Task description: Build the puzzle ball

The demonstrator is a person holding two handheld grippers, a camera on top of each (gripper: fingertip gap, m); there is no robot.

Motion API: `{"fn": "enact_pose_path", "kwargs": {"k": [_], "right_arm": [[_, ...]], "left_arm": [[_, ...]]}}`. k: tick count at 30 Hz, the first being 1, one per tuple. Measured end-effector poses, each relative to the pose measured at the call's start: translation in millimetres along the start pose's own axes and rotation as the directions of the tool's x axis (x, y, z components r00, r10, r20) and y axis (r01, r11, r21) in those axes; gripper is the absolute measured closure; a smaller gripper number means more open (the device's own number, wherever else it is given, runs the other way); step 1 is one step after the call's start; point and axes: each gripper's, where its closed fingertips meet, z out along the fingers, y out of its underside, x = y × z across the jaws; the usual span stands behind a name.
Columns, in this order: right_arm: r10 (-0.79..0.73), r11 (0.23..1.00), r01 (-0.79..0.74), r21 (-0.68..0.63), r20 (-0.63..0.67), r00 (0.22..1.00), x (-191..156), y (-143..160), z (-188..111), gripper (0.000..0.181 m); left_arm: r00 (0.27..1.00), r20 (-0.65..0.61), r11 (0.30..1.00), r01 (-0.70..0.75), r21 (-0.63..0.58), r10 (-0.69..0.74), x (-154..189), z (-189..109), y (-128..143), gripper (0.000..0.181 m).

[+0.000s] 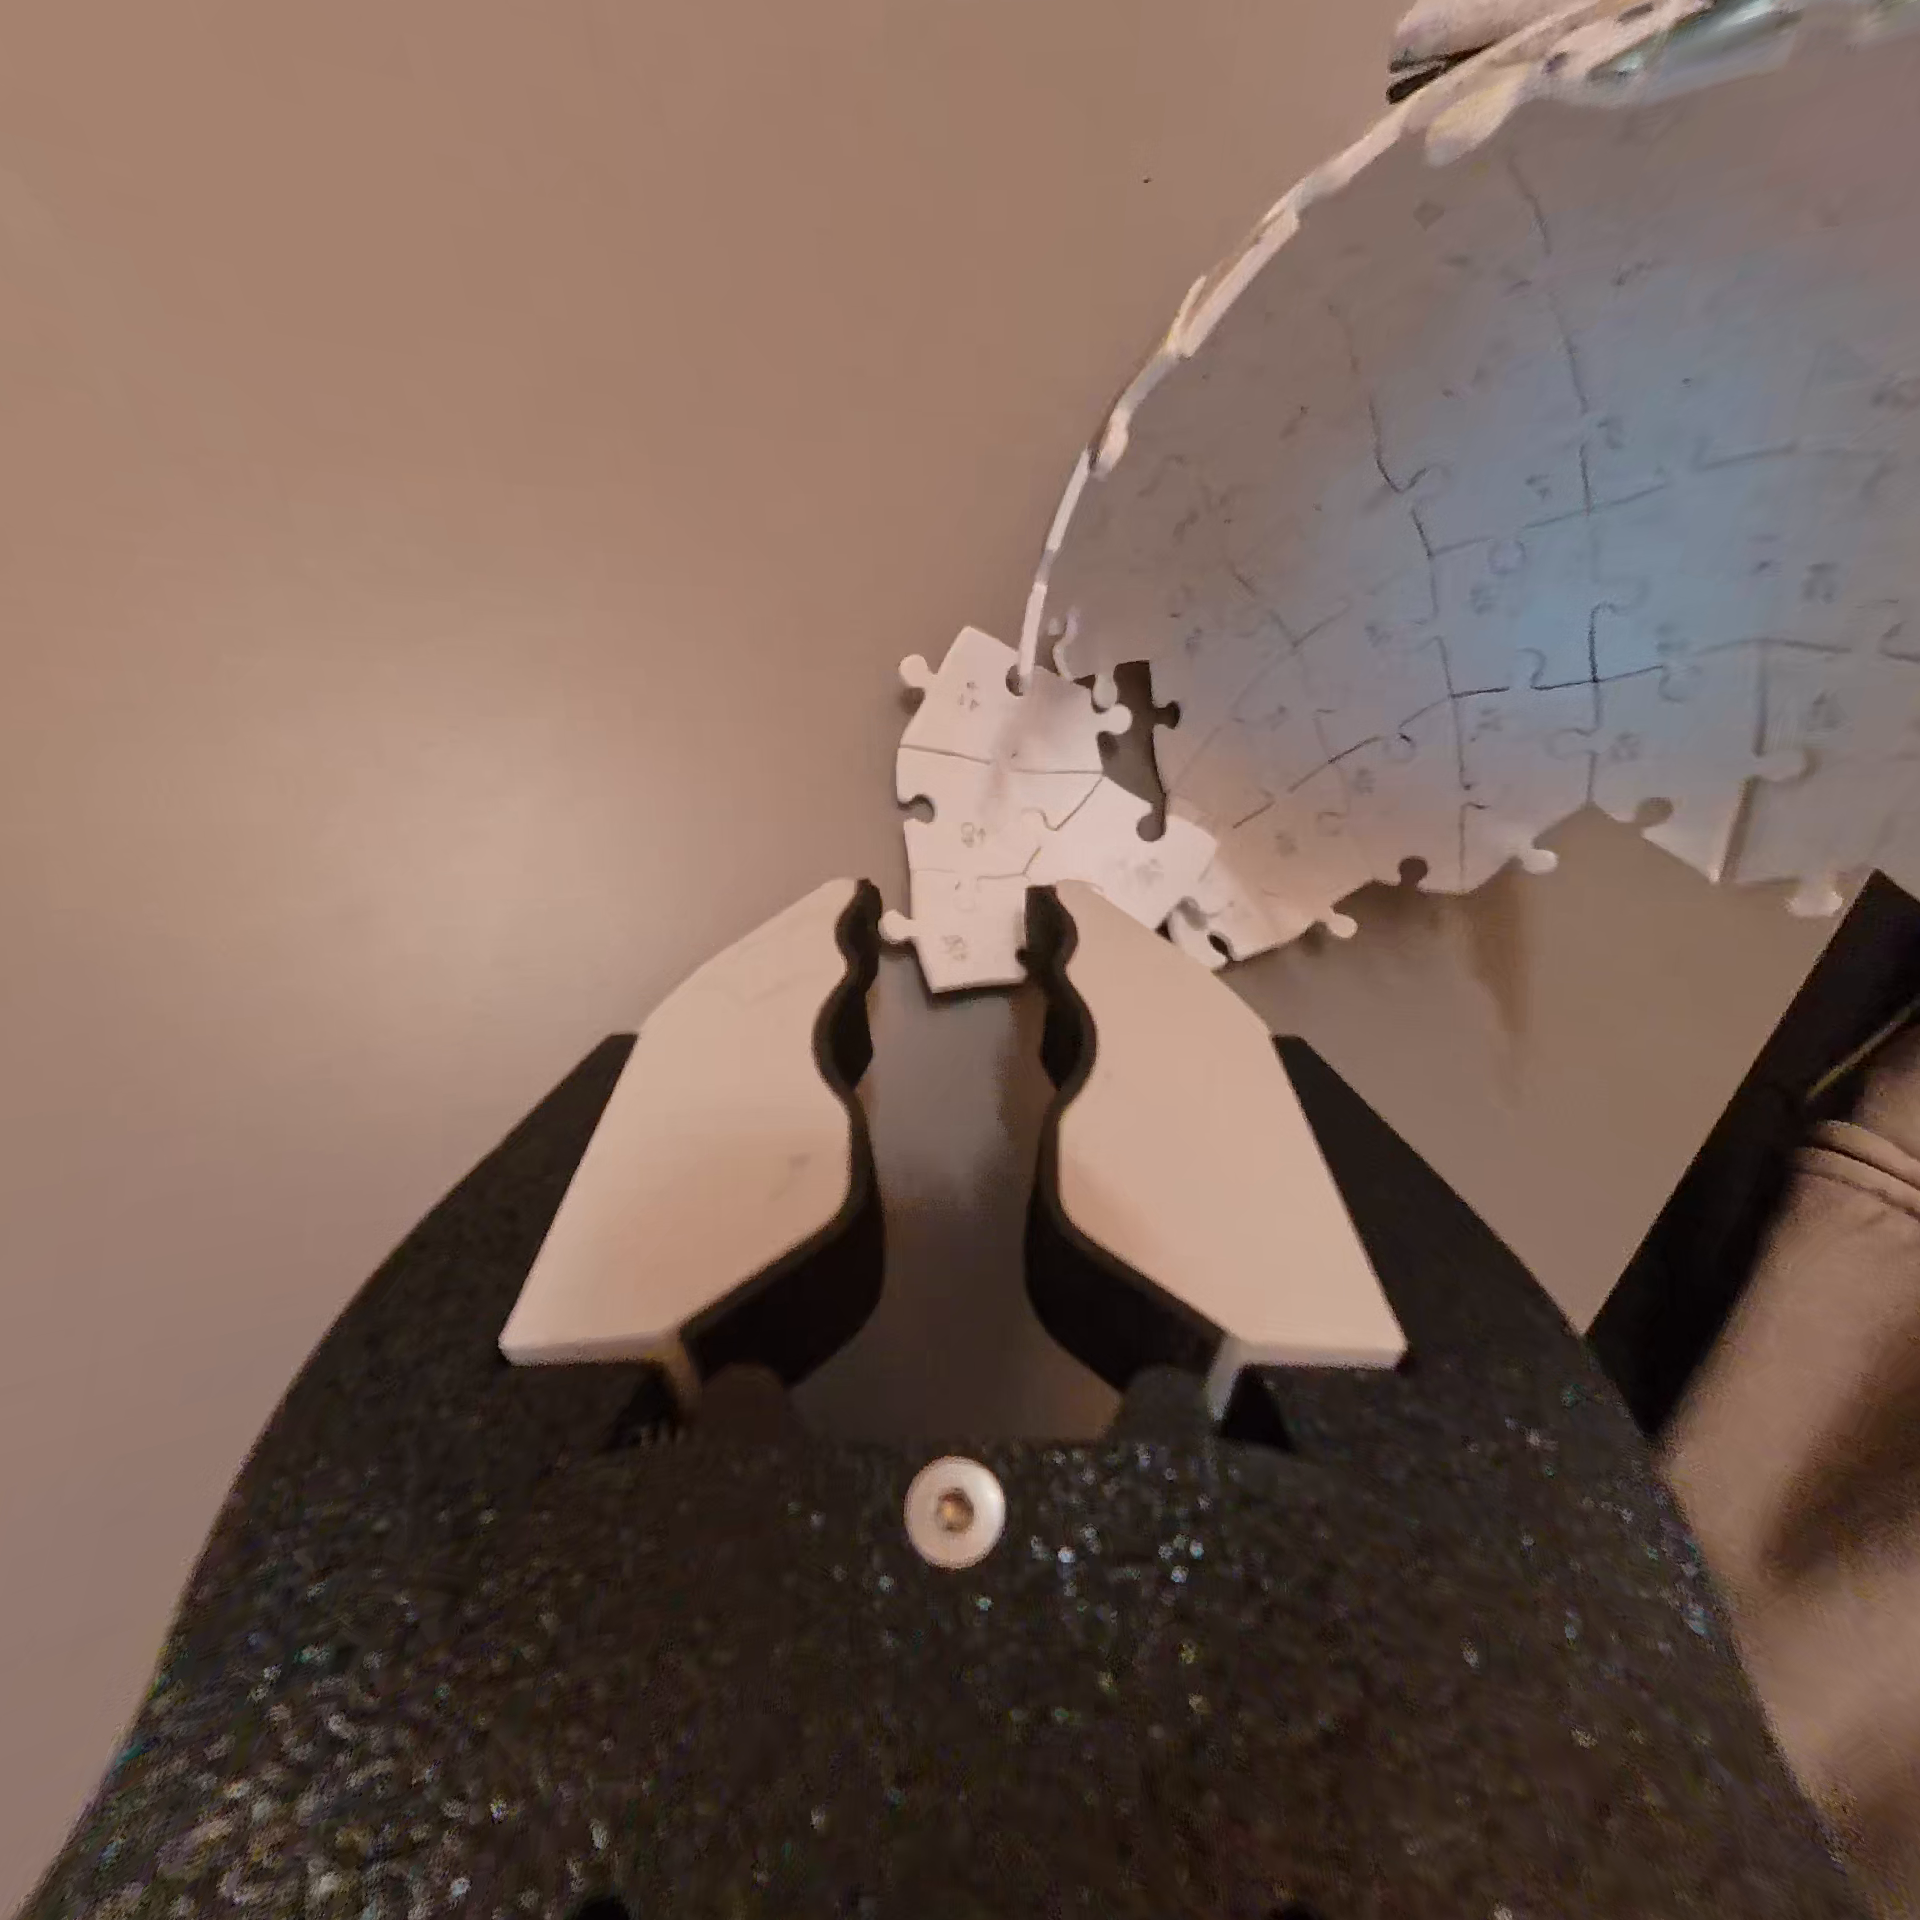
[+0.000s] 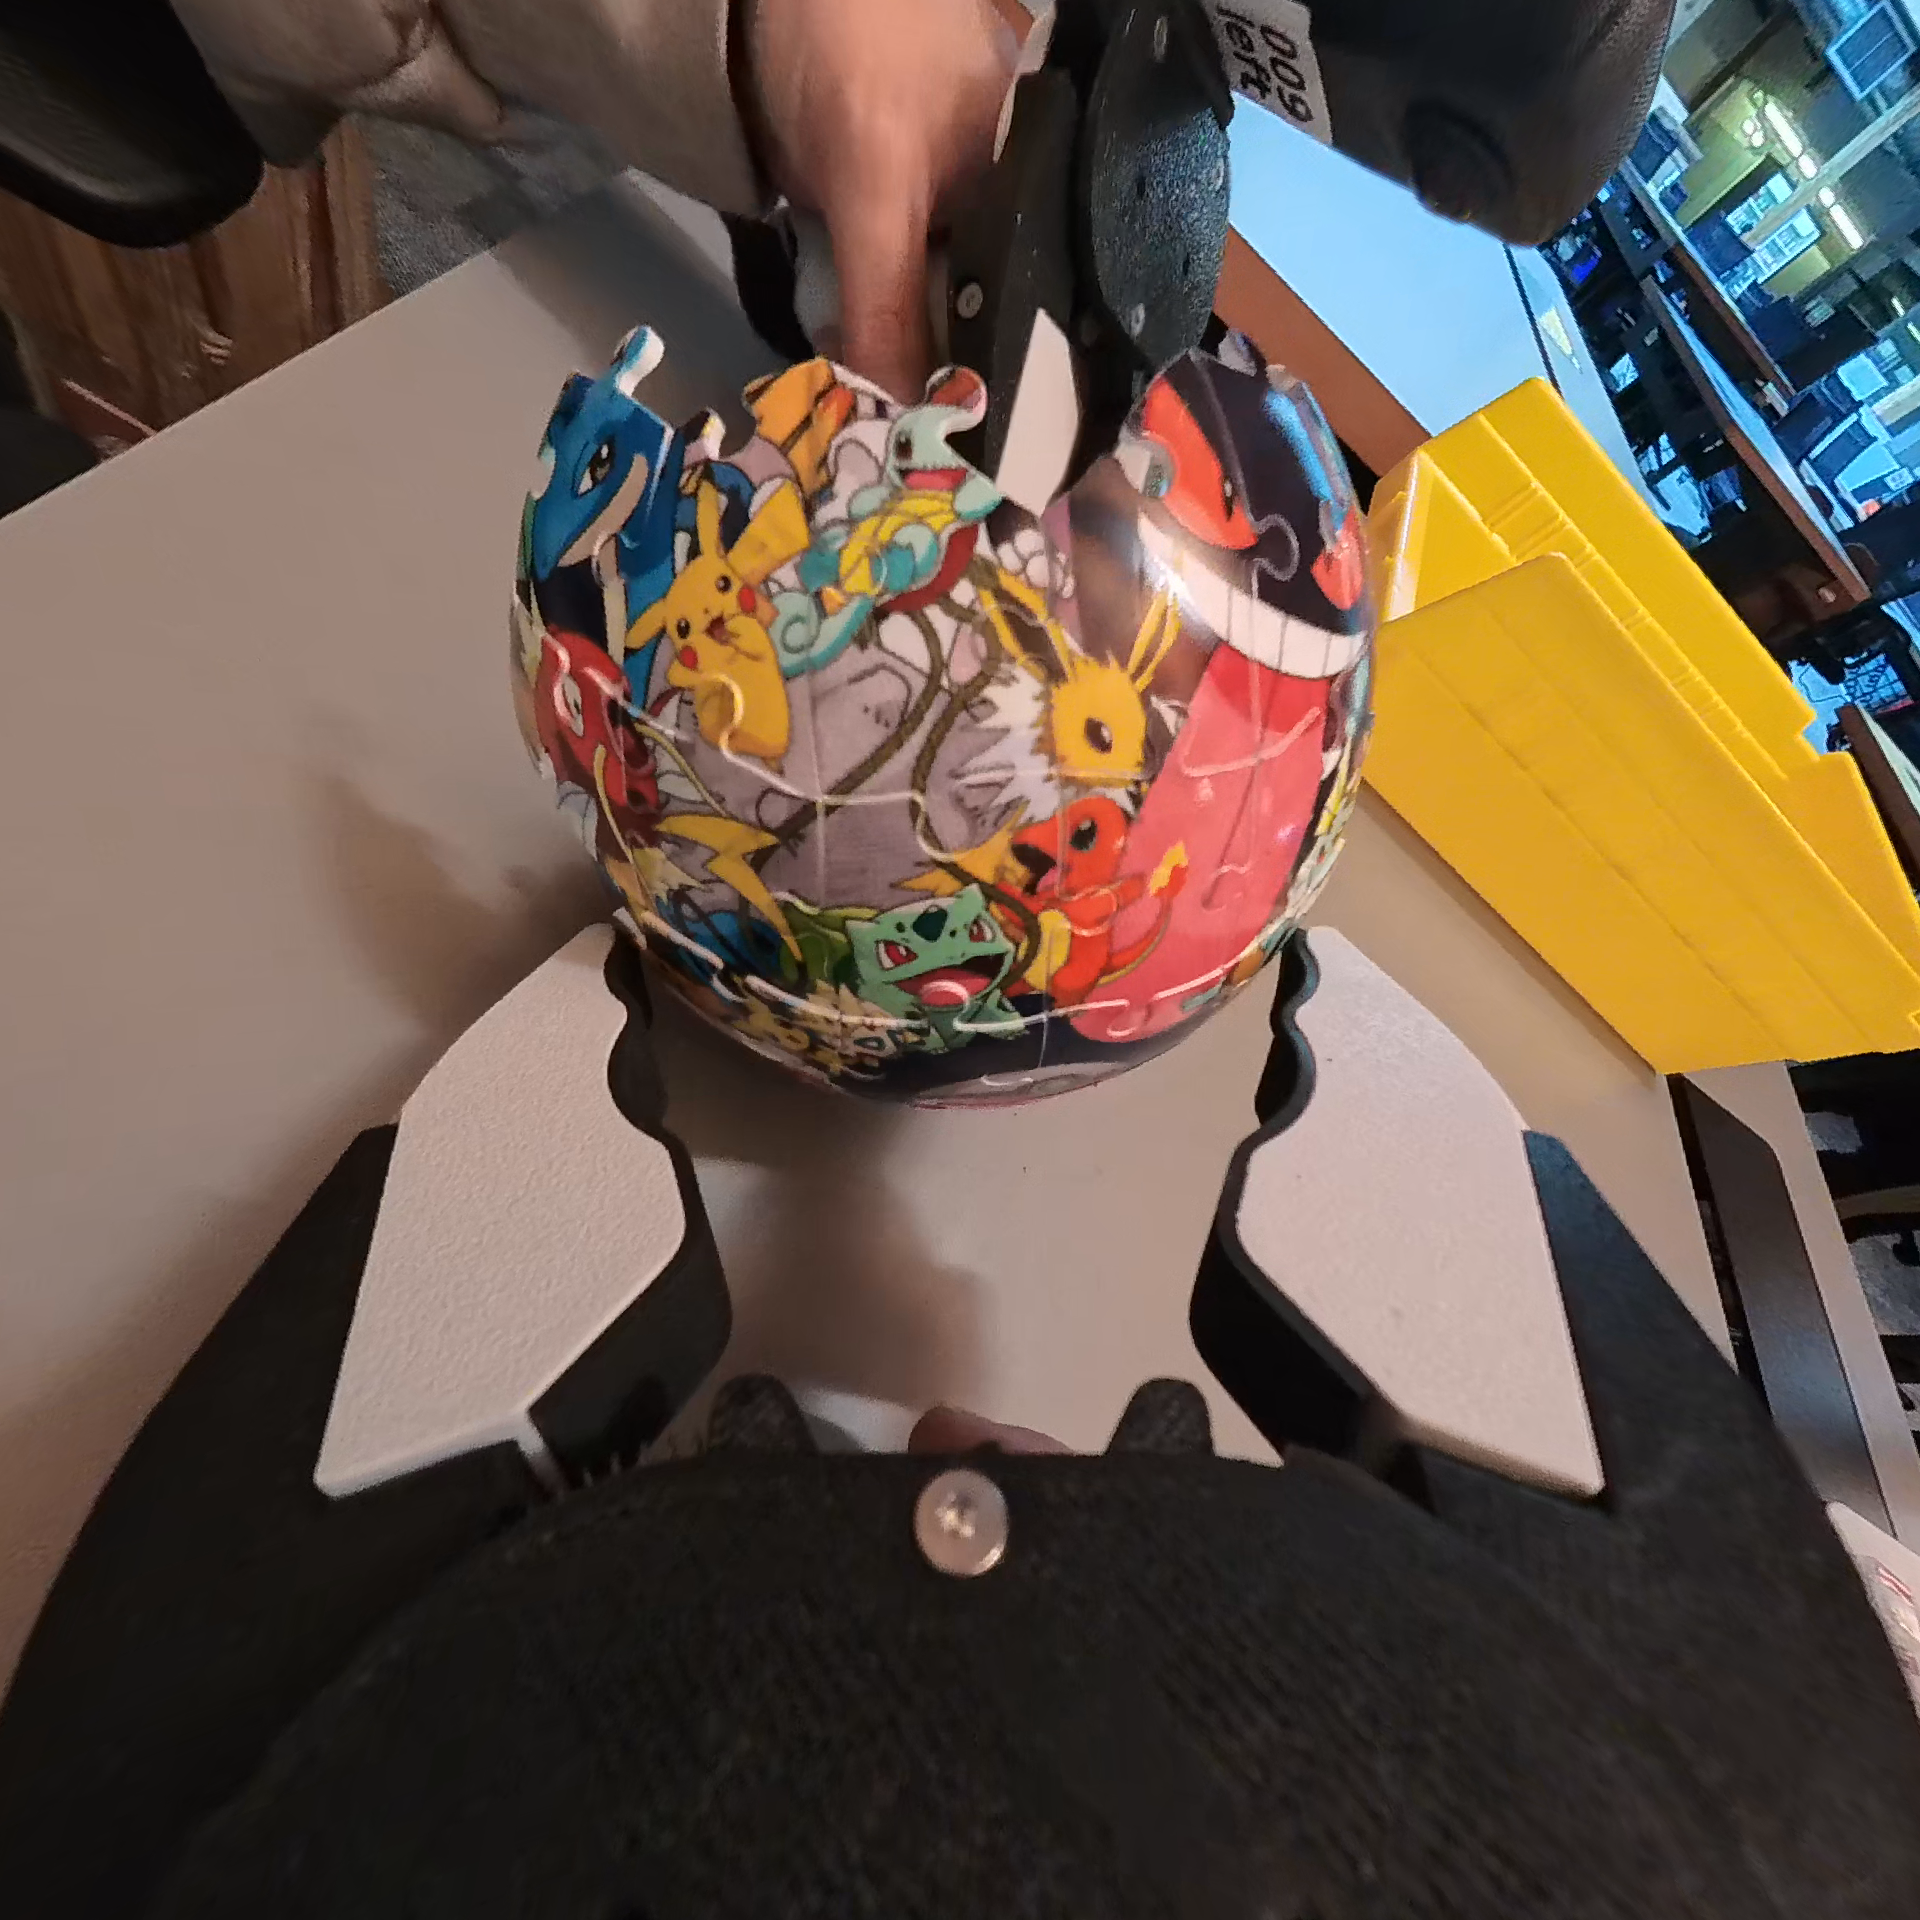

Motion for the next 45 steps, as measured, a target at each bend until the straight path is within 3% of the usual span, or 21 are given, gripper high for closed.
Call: {"fn": "enact_pose_path", "kwargs": {"k": [1, 5, 9, 12, 15, 22, 29, 35, 45], "right_arm": [[0.000, 1.000, 0.000, -0.001, 0.000, 1.000, 0.0, 0.2, 0.1, 0.067], [-0.001, 1.000, 0.001, -0.002, -0.001, 1.000, -0.7, -0.8, -0.1, 0.068], [-0.001, 1.000, 0.001, -0.004, -0.002, 1.000, -1.5, -1.6, -2.1, 0.068], [-0.002, 1.000, 0.002, -0.003, -0.003, 1.000, -2.7, -3.0, -2.8, 0.068], [-0.003, 1.000, 0.003, -0.003, -0.005, 1.000, -3.3, -4.3, -3.3, 0.069], [-0.006, 1.000, 0.006, 0.000, -0.007, 1.000, -4.0, -7.2, -3.4, 0.069], [-0.008, 1.000, 0.008, 0.002, -0.007, 1.000, -4.5, -7.3, -2.0, 0.069], [-0.006, 1.000, 0.005, -0.016, -0.012, 1.000, -2.9, -3.2, -3.1, 0.070], [0.012, 0.999, -0.013, -0.041, -0.016, 1.000, -2.1, -2.0, -0.8, 0.071]], "left_arm": [[1.000, 0.002, 1.000, 0.012, -0.003, -0.012, -0.5, -0.2, 0.7, 0.156], [0.993, -0.028, 0.993, 0.116, -0.010, -0.116, -2.7, -2.6, 2.8, 0.165], [0.963, -0.070, 0.966, 0.259, -0.008, -0.259, -7.6, -12.2, 5.6, 0.161], [0.883, -0.137, 0.892, 0.451, -0.022, -0.450, -9.8, -17.5, 6.2, 0.158], [0.795, -0.243, 0.828, 0.556, -0.077, -0.556, -3.3, -17.6, 5.1, 0.158], [0.703, -0.341, 0.776, 0.608, -0.168, -0.625, 8.2, -9.7, 3.3, 0.166], [0.720, -0.321, 0.786, 0.590, -0.185, -0.616, 14.4, -2.6, 6.5, 0.178], [0.749, -0.289, 0.787, 0.617, -0.024, -0.596, 5.8, -10.4, 1.0, 0.180], [0.674, -0.334, 0.599, 0.739, 0.309, -0.659, 17.4, -32.4, 6.6, 0.180]]}}
